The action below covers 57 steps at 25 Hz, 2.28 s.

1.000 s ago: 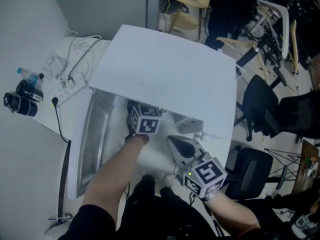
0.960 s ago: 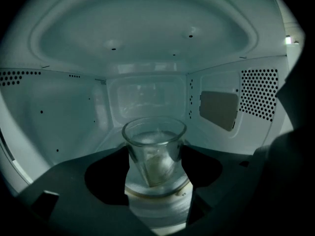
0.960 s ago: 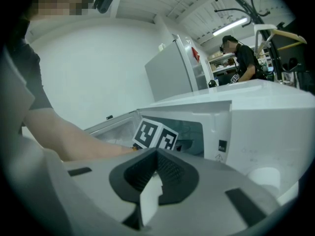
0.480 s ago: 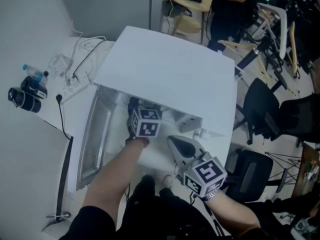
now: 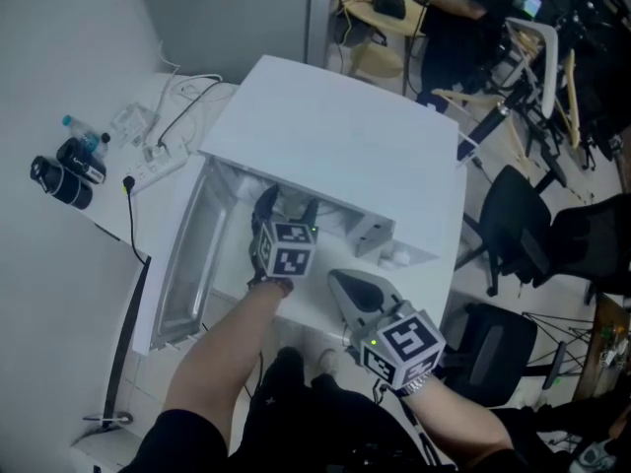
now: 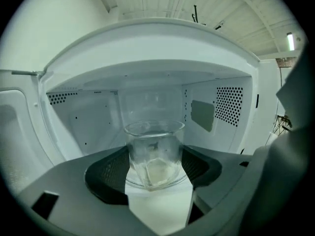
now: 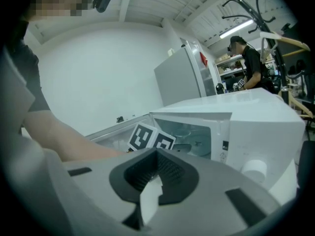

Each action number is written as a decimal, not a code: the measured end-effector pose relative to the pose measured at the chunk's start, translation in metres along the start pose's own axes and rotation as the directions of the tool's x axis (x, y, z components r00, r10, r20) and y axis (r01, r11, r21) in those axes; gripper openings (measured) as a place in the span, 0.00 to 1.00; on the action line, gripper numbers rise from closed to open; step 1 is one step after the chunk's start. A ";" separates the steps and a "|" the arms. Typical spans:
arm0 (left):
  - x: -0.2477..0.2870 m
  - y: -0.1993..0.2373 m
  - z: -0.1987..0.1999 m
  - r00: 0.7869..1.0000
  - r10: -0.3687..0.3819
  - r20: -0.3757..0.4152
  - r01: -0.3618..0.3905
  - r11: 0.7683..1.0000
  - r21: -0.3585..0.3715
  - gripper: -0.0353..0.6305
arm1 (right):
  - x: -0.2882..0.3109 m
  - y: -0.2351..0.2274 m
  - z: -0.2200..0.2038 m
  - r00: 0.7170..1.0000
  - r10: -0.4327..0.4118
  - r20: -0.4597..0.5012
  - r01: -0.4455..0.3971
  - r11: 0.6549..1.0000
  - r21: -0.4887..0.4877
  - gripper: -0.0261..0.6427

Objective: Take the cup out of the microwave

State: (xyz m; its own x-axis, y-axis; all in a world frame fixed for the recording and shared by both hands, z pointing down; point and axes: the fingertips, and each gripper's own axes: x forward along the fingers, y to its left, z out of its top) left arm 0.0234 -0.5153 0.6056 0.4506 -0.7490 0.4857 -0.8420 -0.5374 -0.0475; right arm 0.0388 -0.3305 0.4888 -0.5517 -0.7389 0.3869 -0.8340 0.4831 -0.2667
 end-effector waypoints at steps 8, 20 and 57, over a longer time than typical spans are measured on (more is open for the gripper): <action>-0.034 -0.004 0.000 0.999 0.035 0.003 -0.035 0.999 -0.010 0.54 | -0.024 0.015 0.002 0.999 0.033 0.020 -0.032 0.999 -0.027 0.07; -0.100 -0.019 0.005 0.993 0.116 0.034 -0.115 0.993 -0.030 0.54 | -0.073 0.037 0.002 0.992 0.107 0.064 -0.102 0.992 -0.070 0.07; -0.316 -0.054 0.001 0.985 0.026 0.172 -0.025 1.000 -0.003 0.54 | -0.151 0.154 -0.020 0.984 0.055 0.169 -0.038 0.994 -0.102 0.07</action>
State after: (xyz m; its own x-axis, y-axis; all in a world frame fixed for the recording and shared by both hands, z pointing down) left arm -0.0731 -0.2502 0.4542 0.4732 -0.8180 0.3272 -0.8541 -0.5170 -0.0573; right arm -0.0064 -0.1358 0.4068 -0.5868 -0.7800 0.2174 -0.8093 0.5559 -0.1899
